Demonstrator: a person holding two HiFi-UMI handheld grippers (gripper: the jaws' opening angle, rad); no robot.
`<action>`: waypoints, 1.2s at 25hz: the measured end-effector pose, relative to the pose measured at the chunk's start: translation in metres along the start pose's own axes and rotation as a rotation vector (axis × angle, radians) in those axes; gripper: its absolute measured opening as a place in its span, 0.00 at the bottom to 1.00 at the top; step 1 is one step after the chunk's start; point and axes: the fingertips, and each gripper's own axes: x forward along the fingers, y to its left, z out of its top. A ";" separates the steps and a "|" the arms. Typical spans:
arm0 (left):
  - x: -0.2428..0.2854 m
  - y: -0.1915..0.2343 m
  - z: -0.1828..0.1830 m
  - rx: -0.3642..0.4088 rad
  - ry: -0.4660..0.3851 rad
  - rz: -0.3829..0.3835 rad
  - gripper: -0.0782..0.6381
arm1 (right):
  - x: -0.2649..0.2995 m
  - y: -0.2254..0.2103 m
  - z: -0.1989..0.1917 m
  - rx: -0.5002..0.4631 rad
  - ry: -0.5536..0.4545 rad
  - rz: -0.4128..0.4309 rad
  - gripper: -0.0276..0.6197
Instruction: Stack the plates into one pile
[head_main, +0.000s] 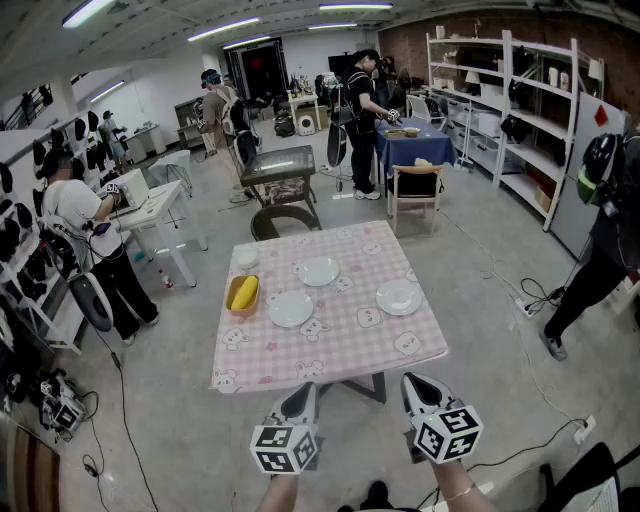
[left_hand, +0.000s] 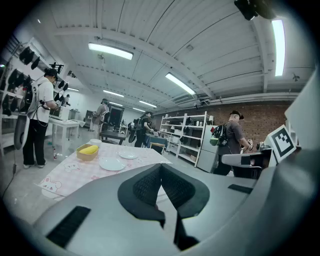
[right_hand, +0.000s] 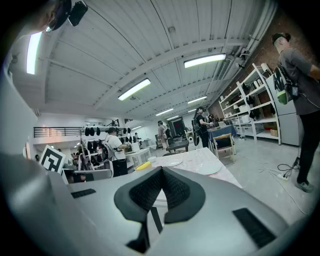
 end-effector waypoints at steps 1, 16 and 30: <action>0.004 0.003 -0.003 0.001 0.002 0.001 0.14 | 0.005 -0.002 -0.003 0.001 -0.001 0.001 0.05; 0.031 -0.008 -0.003 0.032 0.006 0.035 0.14 | 0.006 -0.030 0.008 0.036 -0.051 0.033 0.05; 0.057 -0.031 0.000 0.044 -0.007 0.048 0.23 | 0.001 -0.069 0.020 0.108 -0.101 0.042 0.14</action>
